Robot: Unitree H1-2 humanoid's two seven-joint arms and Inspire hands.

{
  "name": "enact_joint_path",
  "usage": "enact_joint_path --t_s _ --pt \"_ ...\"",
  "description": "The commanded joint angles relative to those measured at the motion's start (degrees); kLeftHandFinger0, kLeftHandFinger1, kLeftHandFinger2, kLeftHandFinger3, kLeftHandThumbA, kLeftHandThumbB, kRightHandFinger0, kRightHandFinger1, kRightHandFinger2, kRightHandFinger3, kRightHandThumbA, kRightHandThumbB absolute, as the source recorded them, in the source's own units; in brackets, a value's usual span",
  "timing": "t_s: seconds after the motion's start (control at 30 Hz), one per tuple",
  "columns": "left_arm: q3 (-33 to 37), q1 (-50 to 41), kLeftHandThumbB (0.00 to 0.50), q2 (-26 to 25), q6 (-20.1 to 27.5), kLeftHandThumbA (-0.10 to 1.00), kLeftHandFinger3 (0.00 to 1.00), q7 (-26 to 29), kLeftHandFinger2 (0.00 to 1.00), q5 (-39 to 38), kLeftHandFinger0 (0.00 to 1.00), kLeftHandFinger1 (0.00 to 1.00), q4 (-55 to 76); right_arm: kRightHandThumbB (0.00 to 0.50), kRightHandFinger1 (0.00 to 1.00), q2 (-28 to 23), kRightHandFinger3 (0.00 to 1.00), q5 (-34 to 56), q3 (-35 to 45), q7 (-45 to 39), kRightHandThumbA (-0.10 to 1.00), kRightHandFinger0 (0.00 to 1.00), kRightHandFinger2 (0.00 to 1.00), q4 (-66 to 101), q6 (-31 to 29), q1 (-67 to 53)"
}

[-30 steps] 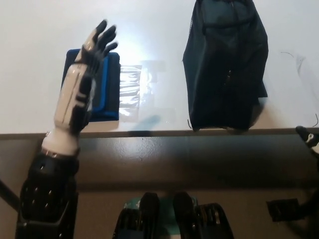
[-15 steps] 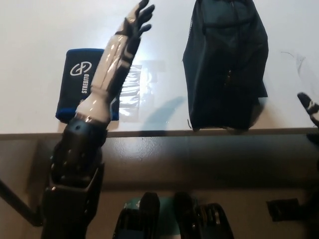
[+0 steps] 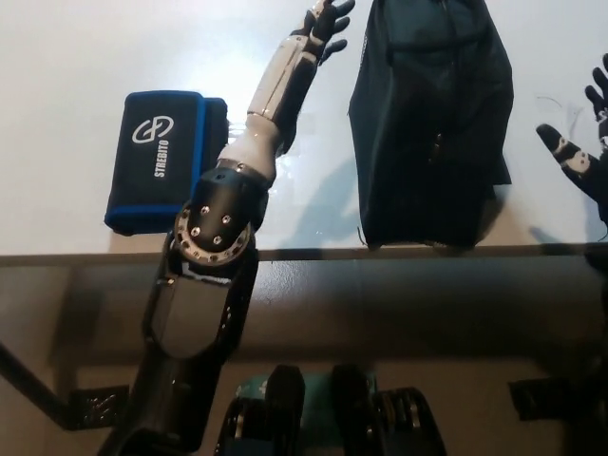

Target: Use both hands to pick up the lunch bag on the right hand side and smoothly move it near the note book on the left hand side

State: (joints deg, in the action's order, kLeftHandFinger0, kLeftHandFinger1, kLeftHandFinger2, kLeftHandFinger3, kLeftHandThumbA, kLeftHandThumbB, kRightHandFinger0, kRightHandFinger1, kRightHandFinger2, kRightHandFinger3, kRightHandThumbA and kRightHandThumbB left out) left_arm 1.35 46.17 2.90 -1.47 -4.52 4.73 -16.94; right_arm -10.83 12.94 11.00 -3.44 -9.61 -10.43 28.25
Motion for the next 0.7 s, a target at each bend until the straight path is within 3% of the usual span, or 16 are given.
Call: enact_joint_path --t_s 0.0,0.33,0.57,0.67 --pt "-1.50 5.59 0.279 1.10 0.77 1.00 1.00 2.32 1.00 -1.92 1.00 1.00 -3.84 0.200 1.00 0.00 1.00 3.38 0.32 -1.51 1.00 1.00 1.00 -3.02 0.59 5.18" --pt "-3.61 11.43 0.315 2.20 1.15 1.00 1.00 4.98 1.00 -2.48 1.00 1.00 -15.68 0.207 1.00 0.49 1.00 6.06 0.90 -2.84 1.00 1.00 1.00 -11.02 -0.21 10.29" --pt "-5.45 15.30 0.346 2.09 3.79 1.00 1.00 7.27 1.00 -3.36 1.00 1.00 -25.49 0.185 1.00 1.09 1.00 6.98 1.08 -3.10 1.00 1.00 1.00 -14.08 -1.62 11.89" --pt "-6.32 16.89 0.342 1.55 6.08 1.00 1.00 7.73 1.00 -3.91 1.00 1.00 -30.34 0.206 1.00 1.35 1.00 7.64 1.13 -3.25 1.00 1.00 1.00 -14.39 -0.75 12.08"
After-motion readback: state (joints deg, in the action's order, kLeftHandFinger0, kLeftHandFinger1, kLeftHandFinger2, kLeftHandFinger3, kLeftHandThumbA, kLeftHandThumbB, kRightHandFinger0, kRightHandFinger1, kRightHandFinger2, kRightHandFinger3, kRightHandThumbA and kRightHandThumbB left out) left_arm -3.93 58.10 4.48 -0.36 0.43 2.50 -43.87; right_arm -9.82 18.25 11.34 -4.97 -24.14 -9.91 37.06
